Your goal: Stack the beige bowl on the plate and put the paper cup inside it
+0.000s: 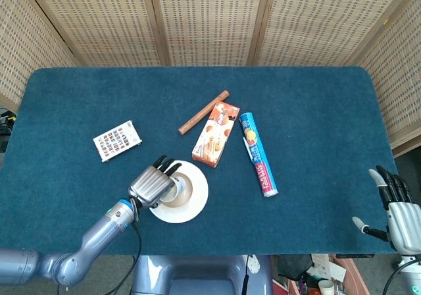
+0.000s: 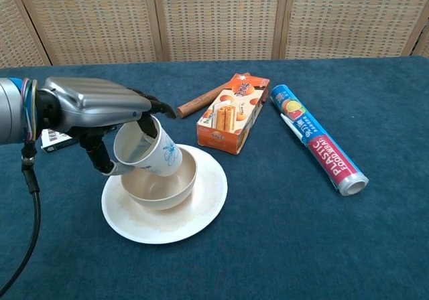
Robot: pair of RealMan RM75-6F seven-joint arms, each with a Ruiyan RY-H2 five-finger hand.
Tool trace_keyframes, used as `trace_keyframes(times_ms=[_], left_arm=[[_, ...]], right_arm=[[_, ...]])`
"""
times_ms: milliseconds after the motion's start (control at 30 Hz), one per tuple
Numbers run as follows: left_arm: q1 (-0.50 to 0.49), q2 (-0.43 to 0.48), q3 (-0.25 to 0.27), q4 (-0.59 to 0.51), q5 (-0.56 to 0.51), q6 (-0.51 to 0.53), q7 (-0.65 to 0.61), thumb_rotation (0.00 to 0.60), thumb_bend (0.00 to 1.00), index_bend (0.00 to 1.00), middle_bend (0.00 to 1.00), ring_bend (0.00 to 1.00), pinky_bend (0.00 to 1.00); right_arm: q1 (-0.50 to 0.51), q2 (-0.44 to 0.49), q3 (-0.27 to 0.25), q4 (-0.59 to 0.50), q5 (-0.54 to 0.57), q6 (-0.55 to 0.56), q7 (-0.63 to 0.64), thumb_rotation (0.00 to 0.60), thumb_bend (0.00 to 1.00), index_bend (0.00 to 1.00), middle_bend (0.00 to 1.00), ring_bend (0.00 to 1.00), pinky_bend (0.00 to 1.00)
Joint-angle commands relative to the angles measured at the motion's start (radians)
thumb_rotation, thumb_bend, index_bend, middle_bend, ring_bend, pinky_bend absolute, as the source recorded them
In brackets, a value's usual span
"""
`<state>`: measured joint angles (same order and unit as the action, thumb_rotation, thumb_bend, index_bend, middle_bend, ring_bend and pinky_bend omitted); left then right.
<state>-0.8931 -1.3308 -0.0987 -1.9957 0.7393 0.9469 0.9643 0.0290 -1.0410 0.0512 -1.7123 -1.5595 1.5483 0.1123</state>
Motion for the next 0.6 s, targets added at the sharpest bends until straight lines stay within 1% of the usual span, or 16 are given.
trace_keyframes(times_ms=[33,333,500,600], left_arm=[[-0.045,-0.003,0.01,-0.017,-0.073,0.022,0.027,0.6,0.37,0.65,0.06,0.0,0.0],[-0.126,-0.014,0.021,-0.032,-0.191,0.049,0.068,0.6,0.37,0.65,0.06,0.0,0.0],[-0.184,-0.037,0.019,-0.021,-0.287,0.053,0.071,0.6,0.37,0.65,0.06,0.0,0.0],[-0.231,-0.045,0.006,-0.02,-0.383,0.041,0.069,0.6,0.37,0.65,0.05,0.0,0.0]], right_arm=[[0.001,-0.001,0.0,0.0,-0.001,-0.001,-0.001,0.6,0.15,0.0,0.0,0.0,0.0],[0.001,-0.001,0.0,-0.001,0.0,-0.002,-0.002,0.6,0.15,0.0,0.0,0.0,0.0],[0.0,0.0,0.002,0.001,0.003,-0.001,0.004,0.6,0.15,0.0,0.0,0.0,0.0],[0.0,0.001,0.004,0.003,0.006,0.0,0.011,0.6,0.15,0.0,0.0,0.0,0.0]])
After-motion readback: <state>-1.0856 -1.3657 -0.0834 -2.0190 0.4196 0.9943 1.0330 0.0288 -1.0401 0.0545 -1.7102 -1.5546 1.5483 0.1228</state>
